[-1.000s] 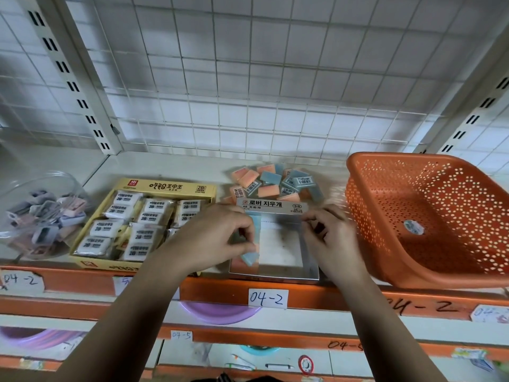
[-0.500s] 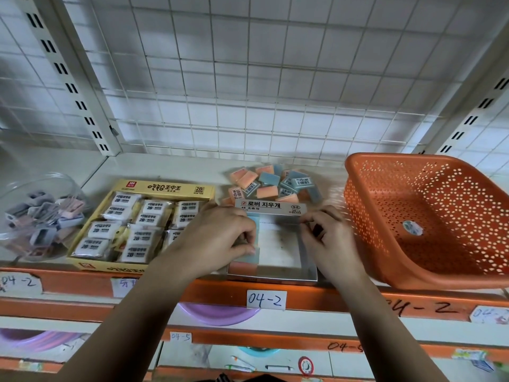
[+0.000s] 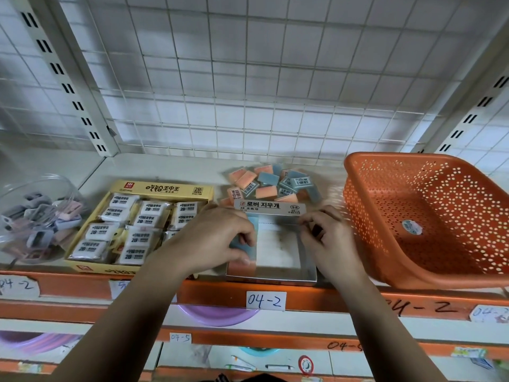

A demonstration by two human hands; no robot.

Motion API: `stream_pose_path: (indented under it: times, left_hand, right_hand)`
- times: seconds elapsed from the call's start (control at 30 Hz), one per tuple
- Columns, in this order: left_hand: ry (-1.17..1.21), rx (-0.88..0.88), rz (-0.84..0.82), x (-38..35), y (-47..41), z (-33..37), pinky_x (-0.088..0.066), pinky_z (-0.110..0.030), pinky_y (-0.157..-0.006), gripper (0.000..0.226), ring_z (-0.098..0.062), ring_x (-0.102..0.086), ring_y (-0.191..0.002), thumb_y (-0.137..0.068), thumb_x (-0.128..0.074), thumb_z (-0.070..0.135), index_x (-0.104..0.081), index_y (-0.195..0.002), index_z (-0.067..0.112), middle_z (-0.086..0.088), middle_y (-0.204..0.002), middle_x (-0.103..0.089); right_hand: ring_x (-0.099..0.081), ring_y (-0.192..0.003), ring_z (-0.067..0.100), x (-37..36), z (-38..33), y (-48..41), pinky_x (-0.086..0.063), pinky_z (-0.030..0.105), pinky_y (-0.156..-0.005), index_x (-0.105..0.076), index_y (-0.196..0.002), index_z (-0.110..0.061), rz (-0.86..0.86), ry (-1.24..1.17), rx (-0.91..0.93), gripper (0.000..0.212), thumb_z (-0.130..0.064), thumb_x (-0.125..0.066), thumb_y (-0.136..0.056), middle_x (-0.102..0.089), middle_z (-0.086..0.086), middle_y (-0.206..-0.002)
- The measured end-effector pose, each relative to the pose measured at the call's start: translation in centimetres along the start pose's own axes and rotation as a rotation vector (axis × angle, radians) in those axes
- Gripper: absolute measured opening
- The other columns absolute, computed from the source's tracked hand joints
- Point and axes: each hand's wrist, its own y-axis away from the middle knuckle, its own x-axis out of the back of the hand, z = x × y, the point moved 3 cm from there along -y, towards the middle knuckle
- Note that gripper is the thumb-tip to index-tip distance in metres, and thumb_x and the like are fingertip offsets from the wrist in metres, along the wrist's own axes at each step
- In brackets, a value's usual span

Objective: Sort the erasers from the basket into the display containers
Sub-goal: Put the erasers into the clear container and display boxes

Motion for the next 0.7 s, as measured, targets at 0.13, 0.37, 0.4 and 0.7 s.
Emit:
stream_pose_path:
  times: [0.13,0.37,0.4,0.7]
  left_hand:
    - [0.055,0.002,0.0,0.3,-0.1,-0.2,-0.045,-0.023,-0.08,0.019,0.004,-0.056,-0.083,-0.075,-0.081,0.031,-0.07,-0.091,0.028,0.019,-0.083,-0.061]
    - [0.089,0.058,0.172,3.2,-1.1,-1.2,-0.044,-0.016,-0.068,0.009,0.006,-0.056,-0.077,-0.085,-0.072,0.031,-0.072,-0.093,0.028,0.017,-0.085,-0.066]
    - [0.102,0.065,0.183,3.5,-1.6,-1.2,-0.045,-0.019,-0.069,0.007,0.007,-0.056,-0.076,-0.085,-0.072,0.03,-0.072,-0.092,0.028,0.018,-0.083,-0.065]
    - [0.026,0.087,0.14,4.2,-7.7,-2.2,-0.044,-0.026,-0.072,0.006,-0.008,-0.06,-0.088,-0.087,-0.068,0.023,-0.071,-0.092,0.022,0.012,-0.088,-0.064]
  right_hand:
    - [-0.058,-0.095,0.016,0.3,-0.1,0.1,-0.044,0.021,-0.086,-0.07,-0.092,-0.012,-0.003,-0.044,-0.004,0.019,0.002,-0.069,-0.079,-0.061,0.002,-0.095]
    - [-0.06,-0.077,0.017,0.5,-0.8,-3.1,-0.05,0.03,-0.071,-0.07,-0.091,-0.007,0.152,0.025,0.046,0.014,0.003,-0.065,-0.083,-0.065,0.006,-0.09]
    - [-0.062,-0.078,0.019,0.4,-0.8,-4.1,-0.051,0.033,-0.072,-0.07,-0.092,-0.006,0.152,0.063,0.07,0.016,0.005,-0.063,-0.083,-0.067,0.007,-0.091]
    - [-0.058,-0.105,0.034,-0.9,0.2,-9.0,-0.038,0.037,-0.099,-0.071,-0.112,-0.011,-0.097,0.351,-0.014,0.03,-0.002,-0.06,-0.087,-0.069,0.013,-0.111]
